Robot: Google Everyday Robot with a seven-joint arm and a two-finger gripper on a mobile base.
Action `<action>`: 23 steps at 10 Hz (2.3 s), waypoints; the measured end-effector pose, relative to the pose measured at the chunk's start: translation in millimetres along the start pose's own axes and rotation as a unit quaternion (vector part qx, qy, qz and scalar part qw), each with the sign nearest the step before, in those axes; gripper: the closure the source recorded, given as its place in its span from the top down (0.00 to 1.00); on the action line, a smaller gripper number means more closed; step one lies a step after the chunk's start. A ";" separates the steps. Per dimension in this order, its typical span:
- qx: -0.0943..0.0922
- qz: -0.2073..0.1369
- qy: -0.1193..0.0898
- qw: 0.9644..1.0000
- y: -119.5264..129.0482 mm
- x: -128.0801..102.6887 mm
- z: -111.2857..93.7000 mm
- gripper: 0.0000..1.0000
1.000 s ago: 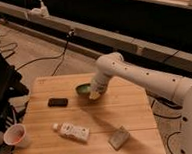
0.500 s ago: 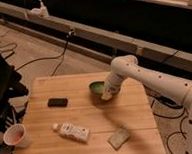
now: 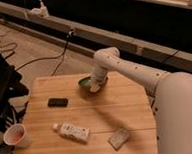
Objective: Drag the ceramic bowl in a circle
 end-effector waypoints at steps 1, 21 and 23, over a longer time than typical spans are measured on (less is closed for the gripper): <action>-0.007 -0.019 -0.002 1.000 4.2 -13.5 2.3 0.00; -0.069 -0.061 0.005 0.996 51.5 -43.9 16.6 0.00; -0.078 -0.048 0.021 0.996 73.0 -9.3 15.8 0.00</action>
